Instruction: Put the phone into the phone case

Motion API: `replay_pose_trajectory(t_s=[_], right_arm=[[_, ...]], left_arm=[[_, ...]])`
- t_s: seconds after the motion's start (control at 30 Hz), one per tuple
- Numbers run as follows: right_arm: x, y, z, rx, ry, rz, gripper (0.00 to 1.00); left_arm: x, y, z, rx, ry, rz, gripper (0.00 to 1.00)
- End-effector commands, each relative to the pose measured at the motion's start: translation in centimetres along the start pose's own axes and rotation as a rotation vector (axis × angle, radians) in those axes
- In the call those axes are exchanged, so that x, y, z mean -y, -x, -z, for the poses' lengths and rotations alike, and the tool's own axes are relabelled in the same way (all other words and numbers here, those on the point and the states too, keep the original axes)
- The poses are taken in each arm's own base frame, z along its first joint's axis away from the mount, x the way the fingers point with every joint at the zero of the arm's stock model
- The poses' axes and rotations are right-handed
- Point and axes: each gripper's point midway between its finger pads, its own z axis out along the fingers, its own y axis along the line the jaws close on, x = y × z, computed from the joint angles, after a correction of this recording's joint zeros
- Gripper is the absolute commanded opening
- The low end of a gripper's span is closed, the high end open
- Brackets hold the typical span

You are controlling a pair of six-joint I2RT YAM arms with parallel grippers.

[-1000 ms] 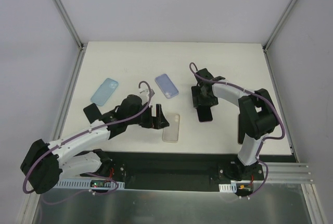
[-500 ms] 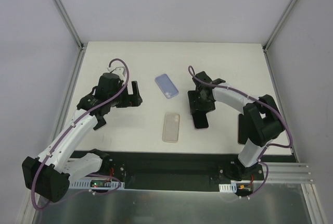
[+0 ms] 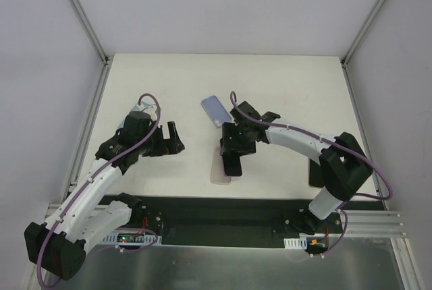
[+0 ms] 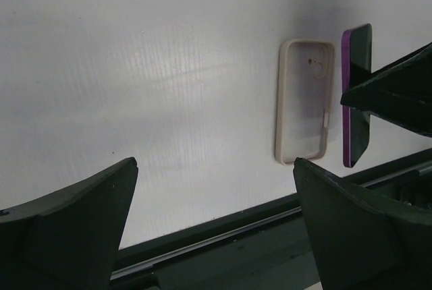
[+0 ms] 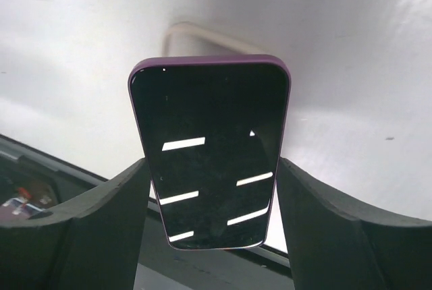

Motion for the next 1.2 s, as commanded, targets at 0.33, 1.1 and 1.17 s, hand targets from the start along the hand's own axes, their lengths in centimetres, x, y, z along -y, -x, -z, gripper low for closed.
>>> replay_pose_trajectory(t_s=[0.33, 1.1, 1.17], right_arm=[[-7.2, 0.5, -1.4, 0.196, 0.064, -0.108, 0.43], [-3.5, -0.7, -2.2, 0.239, -0.108, -0.115, 0.48], [-3.1, -0.9, -2.3, 0.235, -0.127, -0.115, 0.53]], left_arm=[[0.5, -1.8, 0.4, 0.001, -0.075, 0.063, 0.98], [0.5, -2.2, 0.2, -0.003, -0.086, 0.077, 0.98], [0.6, -2.2, 0.2, -0.006, -0.088, 0.079, 0.98]])
